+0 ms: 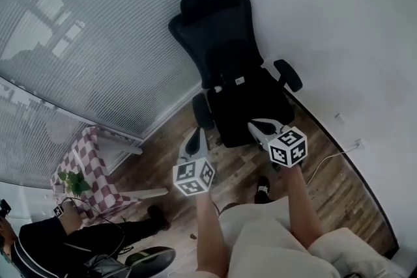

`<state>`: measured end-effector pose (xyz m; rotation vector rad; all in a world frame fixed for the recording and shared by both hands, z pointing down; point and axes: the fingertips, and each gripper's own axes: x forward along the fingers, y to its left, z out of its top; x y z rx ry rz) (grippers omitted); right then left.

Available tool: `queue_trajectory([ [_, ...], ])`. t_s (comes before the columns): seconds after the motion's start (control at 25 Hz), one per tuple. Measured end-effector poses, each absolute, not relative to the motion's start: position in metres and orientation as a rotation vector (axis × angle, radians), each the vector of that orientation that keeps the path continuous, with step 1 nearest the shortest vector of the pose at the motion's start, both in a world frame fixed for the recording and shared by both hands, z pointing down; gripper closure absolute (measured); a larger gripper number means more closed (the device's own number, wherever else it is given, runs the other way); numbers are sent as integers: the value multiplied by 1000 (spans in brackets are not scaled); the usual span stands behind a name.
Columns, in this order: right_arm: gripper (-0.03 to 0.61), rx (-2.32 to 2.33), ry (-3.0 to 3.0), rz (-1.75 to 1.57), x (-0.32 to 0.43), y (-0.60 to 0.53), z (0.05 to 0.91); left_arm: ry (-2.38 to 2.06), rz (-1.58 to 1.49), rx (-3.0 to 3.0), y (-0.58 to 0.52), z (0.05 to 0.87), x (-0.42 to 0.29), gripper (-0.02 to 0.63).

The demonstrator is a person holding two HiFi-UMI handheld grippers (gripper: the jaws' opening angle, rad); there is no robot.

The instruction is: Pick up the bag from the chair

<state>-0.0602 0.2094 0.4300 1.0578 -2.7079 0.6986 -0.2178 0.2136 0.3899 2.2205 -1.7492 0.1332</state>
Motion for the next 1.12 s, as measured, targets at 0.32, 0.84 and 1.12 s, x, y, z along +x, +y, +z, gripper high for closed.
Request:
queue_trajectory([
  [0.32, 578, 1231, -2674, 781, 22, 180, 443, -1772, 178, 2208, 188, 396, -198, 607],
  [0.84, 578, 1395, -2534, 708, 64, 83, 457, -1654, 144, 2246, 74, 426, -173, 607],
  [1.12, 578, 1407, -2457, 679, 70, -32, 458, -1648, 90, 2149, -36, 458, -190, 607],
])
